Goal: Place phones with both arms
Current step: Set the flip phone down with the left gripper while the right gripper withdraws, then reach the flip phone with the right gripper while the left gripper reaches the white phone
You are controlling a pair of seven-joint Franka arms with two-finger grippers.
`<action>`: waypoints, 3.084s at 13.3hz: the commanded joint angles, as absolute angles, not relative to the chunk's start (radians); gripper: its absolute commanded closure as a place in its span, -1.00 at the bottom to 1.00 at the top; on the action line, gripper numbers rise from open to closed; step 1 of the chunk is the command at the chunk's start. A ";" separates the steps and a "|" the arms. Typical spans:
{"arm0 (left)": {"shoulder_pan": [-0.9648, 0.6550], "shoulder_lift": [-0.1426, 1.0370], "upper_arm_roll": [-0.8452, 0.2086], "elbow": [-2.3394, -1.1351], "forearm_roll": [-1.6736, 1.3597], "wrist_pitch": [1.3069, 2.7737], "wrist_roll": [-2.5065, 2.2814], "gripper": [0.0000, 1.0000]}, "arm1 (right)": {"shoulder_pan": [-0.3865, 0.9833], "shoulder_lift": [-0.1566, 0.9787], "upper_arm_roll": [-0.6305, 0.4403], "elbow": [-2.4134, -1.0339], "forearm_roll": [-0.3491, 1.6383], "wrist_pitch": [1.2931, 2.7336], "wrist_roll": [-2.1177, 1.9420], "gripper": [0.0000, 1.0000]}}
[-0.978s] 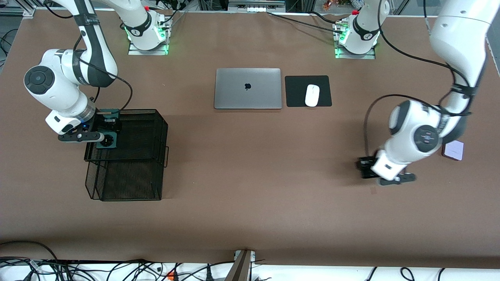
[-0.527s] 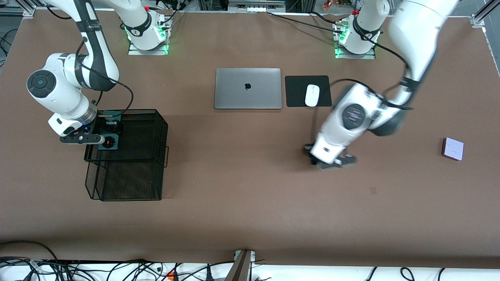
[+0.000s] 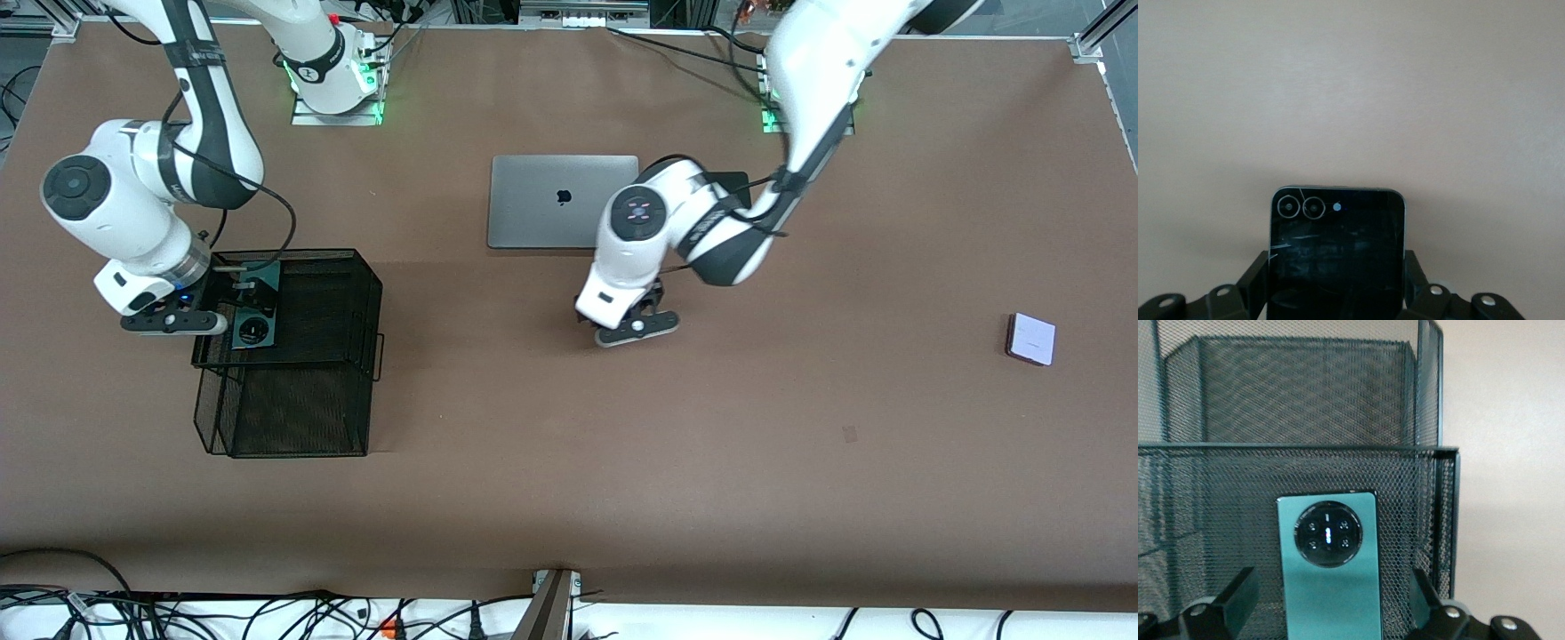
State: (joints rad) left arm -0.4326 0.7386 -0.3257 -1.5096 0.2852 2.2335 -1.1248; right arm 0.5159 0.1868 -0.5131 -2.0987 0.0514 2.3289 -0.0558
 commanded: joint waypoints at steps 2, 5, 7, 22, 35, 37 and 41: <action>-0.590 0.920 -0.207 -1.241 0.302 2.207 -1.160 1.00 | 0.522 0.181 -0.520 -1.988 0.077 2.175 -0.063 -0.99; -0.647 1.018 -0.177 -1.096 0.311 2.209 -1.170 1.00 | 0.520 0.189 -0.522 -1.985 0.077 2.174 -0.063 -0.99; -0.702 1.061 -0.129 -1.026 0.304 2.210 -1.184 1.00 | 0.522 0.189 -0.522 -1.985 0.077 2.174 -0.063 -0.99; -0.769 1.074 -0.088 -1.028 0.311 2.215 -1.241 -1.00 | 0.518 0.192 -0.522 -1.985 0.077 2.174 -0.060 -0.99; -0.340 0.504 -0.107 -1.845 0.318 2.439 -0.965 -1.00 | 0.667 0.380 -0.335 -1.630 0.077 2.008 0.435 -0.99; -0.243 0.448 -0.109 -1.948 0.318 2.491 -0.831 -1.00 | 0.722 0.499 -0.287 -1.527 0.072 2.016 0.585 -0.99; -0.011 0.378 -0.112 -2.103 0.318 2.613 -0.504 -1.00 | 0.756 0.701 -0.212 -1.385 0.075 2.130 0.634 -0.99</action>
